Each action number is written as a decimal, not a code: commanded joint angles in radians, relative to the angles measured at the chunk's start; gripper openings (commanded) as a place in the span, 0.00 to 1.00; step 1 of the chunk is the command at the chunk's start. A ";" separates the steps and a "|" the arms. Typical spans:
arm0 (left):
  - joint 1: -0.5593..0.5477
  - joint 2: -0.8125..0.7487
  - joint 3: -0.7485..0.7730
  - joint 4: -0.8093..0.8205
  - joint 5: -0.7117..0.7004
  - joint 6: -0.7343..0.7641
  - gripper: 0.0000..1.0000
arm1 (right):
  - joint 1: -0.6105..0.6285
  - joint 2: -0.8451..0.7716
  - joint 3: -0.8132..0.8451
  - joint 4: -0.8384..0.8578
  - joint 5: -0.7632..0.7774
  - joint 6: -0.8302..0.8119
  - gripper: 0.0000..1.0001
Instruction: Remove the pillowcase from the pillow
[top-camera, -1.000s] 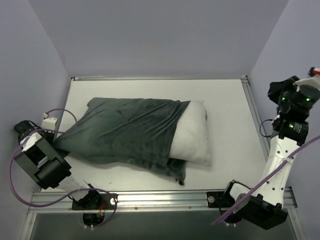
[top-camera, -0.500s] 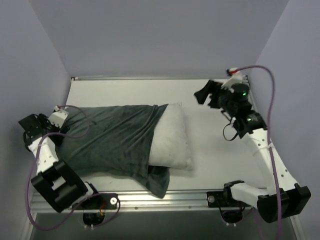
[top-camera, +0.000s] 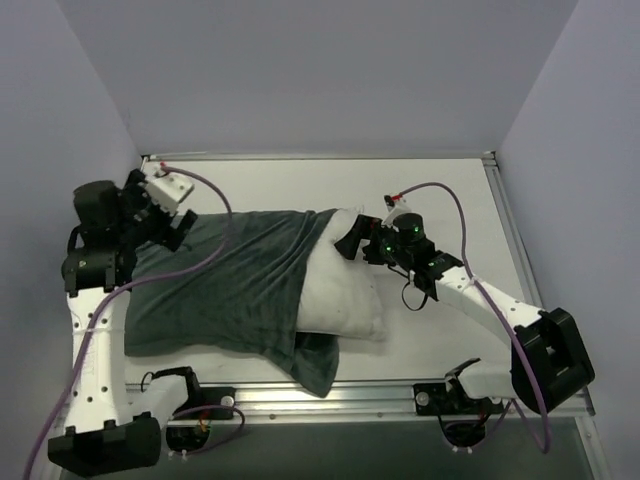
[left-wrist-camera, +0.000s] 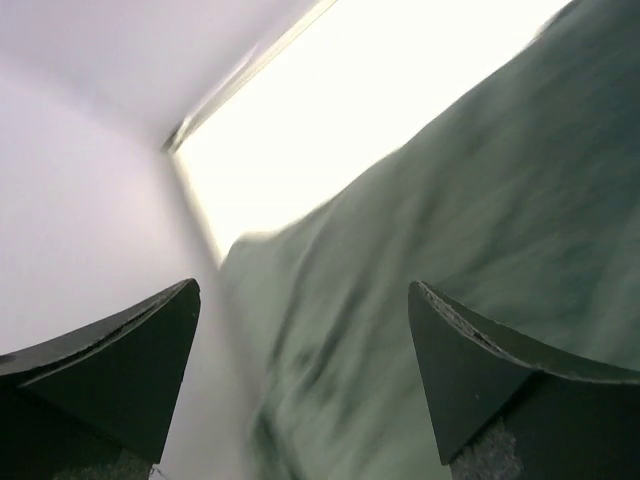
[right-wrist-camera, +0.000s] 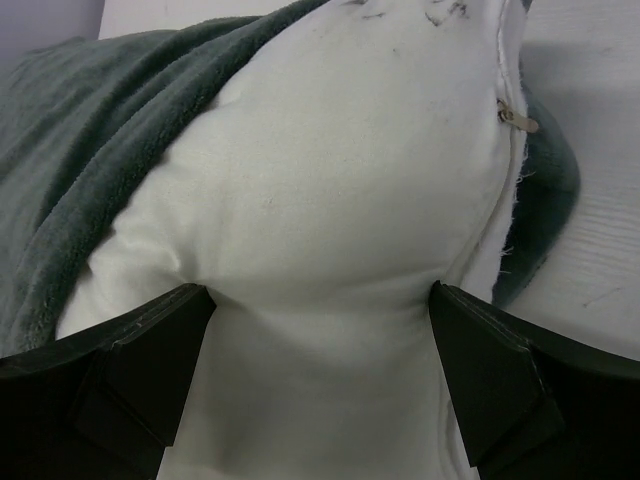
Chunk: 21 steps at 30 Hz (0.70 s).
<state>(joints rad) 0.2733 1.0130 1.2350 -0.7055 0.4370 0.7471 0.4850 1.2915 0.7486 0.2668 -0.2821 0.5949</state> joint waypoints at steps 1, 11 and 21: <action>-0.317 0.039 0.106 -0.152 -0.110 -0.247 0.94 | 0.029 0.014 -0.046 0.228 -0.052 0.083 1.00; -0.983 0.321 0.205 -0.209 -0.474 -0.454 0.94 | 0.078 0.045 -0.147 0.318 0.073 0.131 1.00; -1.086 0.404 0.222 -0.057 -0.534 -0.514 0.94 | 0.106 0.025 -0.170 0.276 0.155 0.134 1.00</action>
<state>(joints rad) -0.8219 1.4200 1.4151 -0.8486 -0.0494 0.2829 0.5659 1.3243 0.5961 0.5724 -0.1455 0.7223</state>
